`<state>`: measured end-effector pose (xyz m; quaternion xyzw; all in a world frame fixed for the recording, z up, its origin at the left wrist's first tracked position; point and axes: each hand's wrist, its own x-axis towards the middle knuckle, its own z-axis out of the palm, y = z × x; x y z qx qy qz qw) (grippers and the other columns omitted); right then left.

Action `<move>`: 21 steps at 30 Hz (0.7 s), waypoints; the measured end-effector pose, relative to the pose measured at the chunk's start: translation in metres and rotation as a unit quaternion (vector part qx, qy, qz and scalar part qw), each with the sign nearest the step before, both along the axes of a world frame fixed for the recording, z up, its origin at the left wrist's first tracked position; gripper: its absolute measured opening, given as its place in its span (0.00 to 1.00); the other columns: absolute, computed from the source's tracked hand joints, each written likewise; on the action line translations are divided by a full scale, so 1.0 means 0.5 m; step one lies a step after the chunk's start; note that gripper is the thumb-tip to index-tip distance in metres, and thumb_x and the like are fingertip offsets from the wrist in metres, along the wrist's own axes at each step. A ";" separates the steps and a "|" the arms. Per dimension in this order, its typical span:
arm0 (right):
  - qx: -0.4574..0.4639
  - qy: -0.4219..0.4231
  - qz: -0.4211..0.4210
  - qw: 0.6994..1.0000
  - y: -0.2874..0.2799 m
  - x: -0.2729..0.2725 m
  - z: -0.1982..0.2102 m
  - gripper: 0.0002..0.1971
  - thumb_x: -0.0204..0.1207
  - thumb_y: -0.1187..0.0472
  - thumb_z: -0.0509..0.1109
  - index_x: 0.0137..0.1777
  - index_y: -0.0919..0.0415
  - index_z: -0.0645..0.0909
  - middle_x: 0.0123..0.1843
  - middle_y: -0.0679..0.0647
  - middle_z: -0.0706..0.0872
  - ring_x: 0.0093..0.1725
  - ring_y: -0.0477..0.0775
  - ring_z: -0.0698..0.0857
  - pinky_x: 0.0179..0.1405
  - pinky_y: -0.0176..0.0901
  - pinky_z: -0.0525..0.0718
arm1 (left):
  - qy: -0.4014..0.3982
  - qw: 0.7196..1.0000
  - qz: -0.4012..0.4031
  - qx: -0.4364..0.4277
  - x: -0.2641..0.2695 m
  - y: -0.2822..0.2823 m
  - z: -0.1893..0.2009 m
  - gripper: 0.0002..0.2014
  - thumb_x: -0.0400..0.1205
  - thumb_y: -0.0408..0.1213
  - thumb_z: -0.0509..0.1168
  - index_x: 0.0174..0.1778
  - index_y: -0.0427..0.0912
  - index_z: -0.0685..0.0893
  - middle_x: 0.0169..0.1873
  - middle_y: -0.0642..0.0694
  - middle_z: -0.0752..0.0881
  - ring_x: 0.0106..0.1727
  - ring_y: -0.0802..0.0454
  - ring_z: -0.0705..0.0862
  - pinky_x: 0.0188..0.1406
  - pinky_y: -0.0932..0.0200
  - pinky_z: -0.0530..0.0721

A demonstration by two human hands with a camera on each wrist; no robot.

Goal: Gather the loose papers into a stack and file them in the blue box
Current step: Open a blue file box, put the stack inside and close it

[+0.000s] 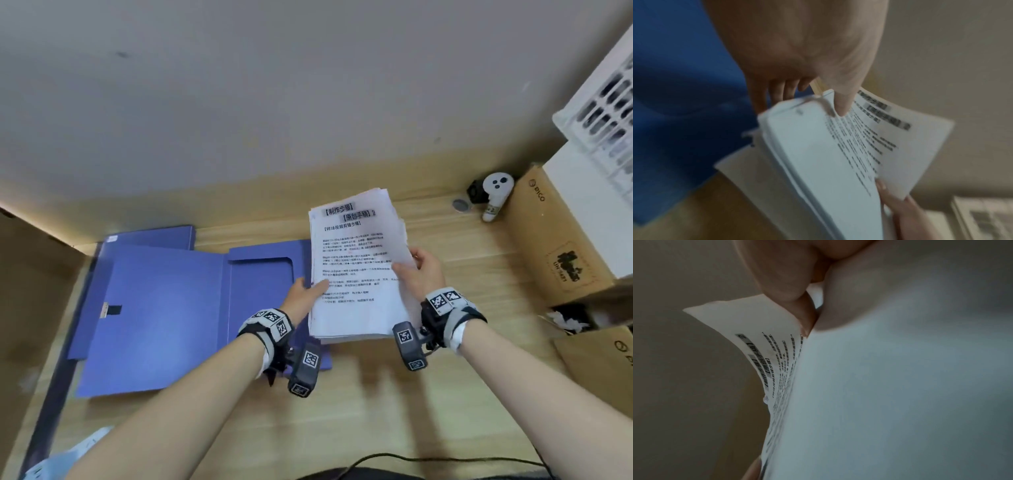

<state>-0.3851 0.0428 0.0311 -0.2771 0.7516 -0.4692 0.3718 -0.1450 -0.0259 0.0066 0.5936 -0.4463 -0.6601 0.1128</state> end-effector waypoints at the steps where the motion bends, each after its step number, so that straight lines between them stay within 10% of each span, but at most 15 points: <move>1: -0.009 -0.005 0.005 1.000 -0.011 0.015 0.009 0.14 0.74 0.72 0.72 0.57 0.61 0.79 0.46 0.50 0.85 0.39 0.42 0.83 0.26 0.21 0.79 | 0.018 0.999 0.024 0.037 0.011 -0.012 0.007 0.48 0.70 0.61 0.75 0.80 0.39 0.66 0.75 0.42 0.78 0.70 0.43 0.82 0.71 0.44 0.79; 7: -0.015 -0.052 0.027 0.998 -0.052 0.136 -0.026 0.17 0.71 0.67 0.76 0.58 0.58 0.80 0.52 0.55 0.90 0.48 0.55 0.90 0.45 0.47 0.88 | 0.036 0.990 0.115 0.073 0.123 -0.028 0.000 0.39 0.68 0.59 0.78 0.69 0.41 0.76 0.67 0.47 0.82 0.67 0.47 0.80 0.68 0.46 0.78; 12: 0.081 -0.028 0.112 0.990 -0.054 0.271 -0.115 0.25 0.70 0.71 0.74 0.68 0.65 0.75 0.58 0.60 0.87 0.54 0.60 0.87 0.49 0.50 0.86 | -0.005 0.991 0.123 0.059 0.268 0.017 -0.044 0.21 0.76 0.44 0.76 0.59 0.43 0.77 0.60 0.48 0.84 0.61 0.51 0.81 0.70 0.51 0.76; 21: 0.137 0.057 0.193 0.970 -0.083 0.450 -0.198 0.27 0.74 0.73 0.66 0.75 0.63 0.71 0.58 0.54 0.81 0.48 0.53 0.80 0.52 0.40 0.78 | -0.139 0.972 0.170 -0.087 0.491 0.033 -0.080 0.07 0.79 0.34 0.72 0.48 0.35 0.91 0.46 0.39 0.92 0.43 0.47 0.89 0.40 0.59 0.83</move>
